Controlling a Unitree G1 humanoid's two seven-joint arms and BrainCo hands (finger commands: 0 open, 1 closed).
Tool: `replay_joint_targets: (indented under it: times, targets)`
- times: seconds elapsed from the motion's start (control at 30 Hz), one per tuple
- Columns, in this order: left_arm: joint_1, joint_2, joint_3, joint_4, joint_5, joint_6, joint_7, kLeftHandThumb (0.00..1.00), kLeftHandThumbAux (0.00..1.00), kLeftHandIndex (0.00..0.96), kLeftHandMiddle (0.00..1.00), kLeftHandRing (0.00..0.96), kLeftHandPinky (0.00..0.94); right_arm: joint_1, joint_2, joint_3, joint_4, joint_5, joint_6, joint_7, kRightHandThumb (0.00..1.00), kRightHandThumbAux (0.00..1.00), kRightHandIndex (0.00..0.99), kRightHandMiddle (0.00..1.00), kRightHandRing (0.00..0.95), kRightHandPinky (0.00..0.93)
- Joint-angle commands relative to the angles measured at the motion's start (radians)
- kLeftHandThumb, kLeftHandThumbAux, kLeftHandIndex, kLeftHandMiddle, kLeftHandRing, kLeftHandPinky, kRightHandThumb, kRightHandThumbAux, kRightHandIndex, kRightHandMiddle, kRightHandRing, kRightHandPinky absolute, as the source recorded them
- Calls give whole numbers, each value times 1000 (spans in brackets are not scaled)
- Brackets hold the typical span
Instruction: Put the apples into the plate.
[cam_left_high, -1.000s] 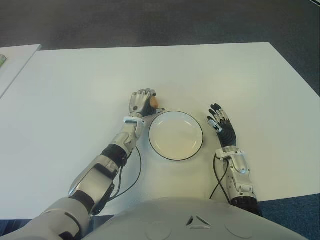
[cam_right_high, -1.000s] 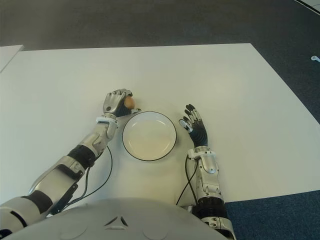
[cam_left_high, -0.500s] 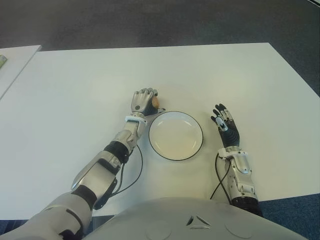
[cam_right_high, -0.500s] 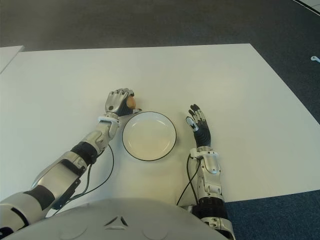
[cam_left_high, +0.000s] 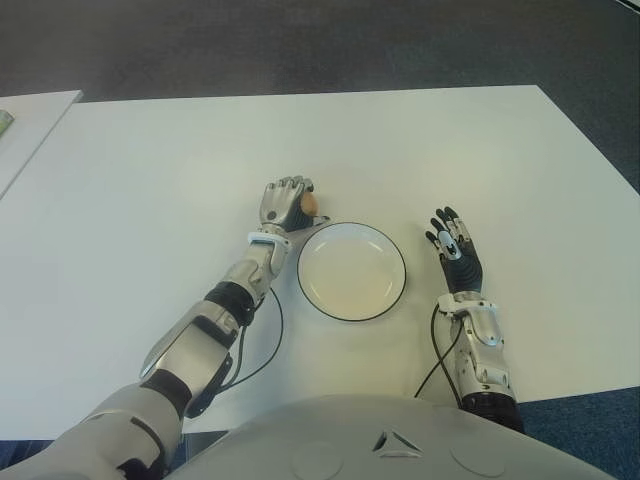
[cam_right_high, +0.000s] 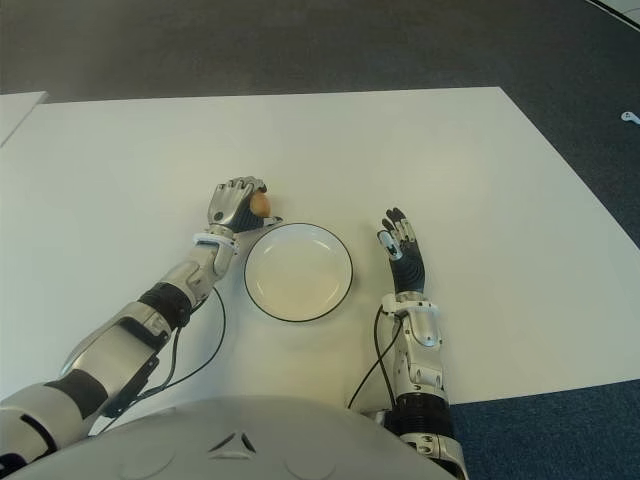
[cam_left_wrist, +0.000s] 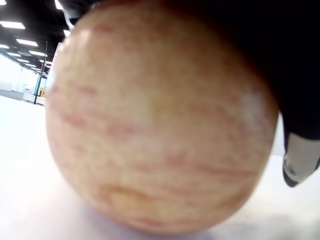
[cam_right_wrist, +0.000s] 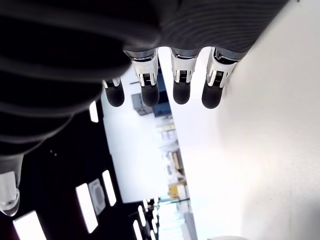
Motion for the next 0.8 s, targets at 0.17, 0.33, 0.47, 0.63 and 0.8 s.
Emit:
replay_joint_targets:
  times: [0.17,0.33,0.47,0.63,0.8]
  targets:
    - [104,2,-39,117,-15,-3,-101,856,667,401,531,828,762,22,3,-13,45,3,64,-15,131,535,0,0,0,0]
    - [106,9,-33,114,-26,-17,-99,856,667,401,530,827,744,20,6,-16,45,0,66,-21,123,548,0,0,0,0]
    - [111,21,-30,84,-30,-10,-105,857,666,401,530,826,755,20,6,-15,45,-3,67,-21,117,551,0,0,0,0]
    - [116,56,-15,-11,-38,16,-129,857,666,403,532,830,789,20,5,-14,47,-8,66,-24,114,552,0,0,0,0]
    - [138,140,32,-284,-26,77,-203,857,665,406,535,834,800,19,10,-14,48,-15,60,-31,102,546,0,0,0,0]
